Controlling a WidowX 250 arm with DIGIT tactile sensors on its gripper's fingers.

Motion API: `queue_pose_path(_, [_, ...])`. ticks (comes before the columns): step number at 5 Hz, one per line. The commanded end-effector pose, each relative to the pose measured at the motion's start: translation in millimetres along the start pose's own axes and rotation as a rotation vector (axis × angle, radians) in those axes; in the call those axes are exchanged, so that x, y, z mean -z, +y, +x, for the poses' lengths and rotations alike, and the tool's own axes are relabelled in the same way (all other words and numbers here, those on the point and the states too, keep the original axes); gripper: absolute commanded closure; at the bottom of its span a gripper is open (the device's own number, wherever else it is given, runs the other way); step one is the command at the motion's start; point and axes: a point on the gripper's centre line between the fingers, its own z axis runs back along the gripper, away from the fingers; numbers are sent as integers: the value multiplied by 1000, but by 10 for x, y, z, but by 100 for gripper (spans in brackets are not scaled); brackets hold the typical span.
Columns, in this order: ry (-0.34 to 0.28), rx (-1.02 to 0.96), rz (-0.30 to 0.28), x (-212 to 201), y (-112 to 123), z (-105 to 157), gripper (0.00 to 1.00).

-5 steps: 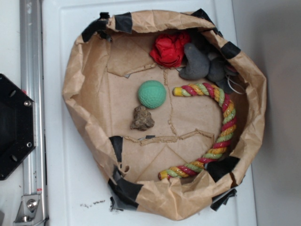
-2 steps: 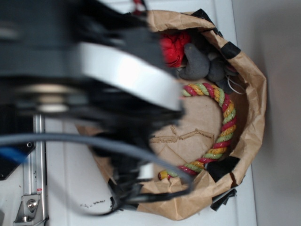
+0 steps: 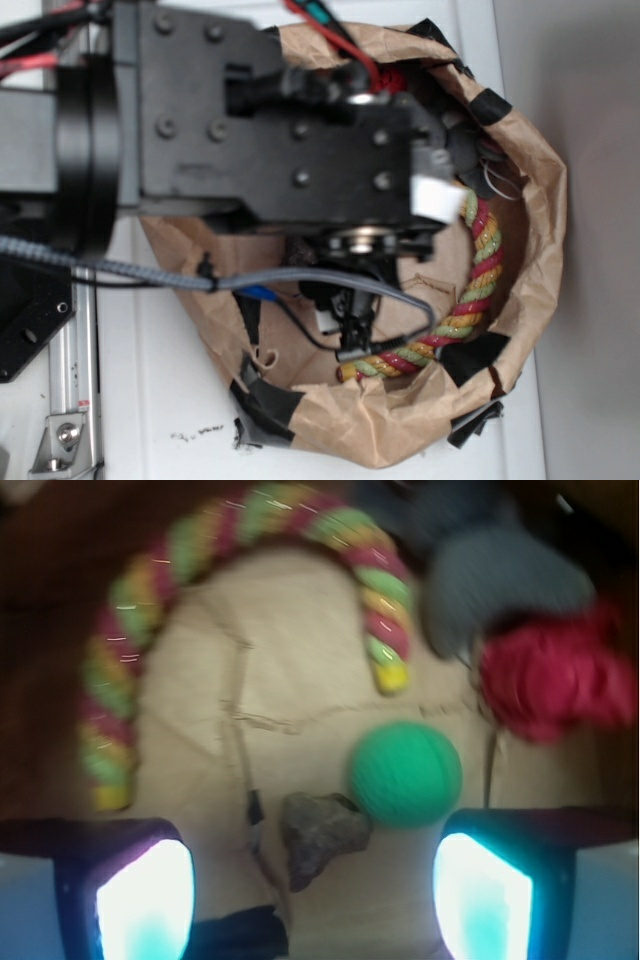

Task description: Grab the rock.

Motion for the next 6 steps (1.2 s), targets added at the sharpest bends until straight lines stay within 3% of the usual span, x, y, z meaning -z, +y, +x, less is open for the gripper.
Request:
queue_pose_path(1, [-44,-34,-9,-61,78,48,0])
queue_pose_path(2, [-44,-34,-9,-61,78,48,0])
queue_pose_path(3, [-56,-59,-13,381,38,-22,0])
queue_pose_path(4, [-65,-30,-30,557,-119,-43,0])
queue_pose_path(5, [-47,-33,2,668,-192,-15,100])
queue_pose_path(6, [-20,-43,17,553,-137,20,100])
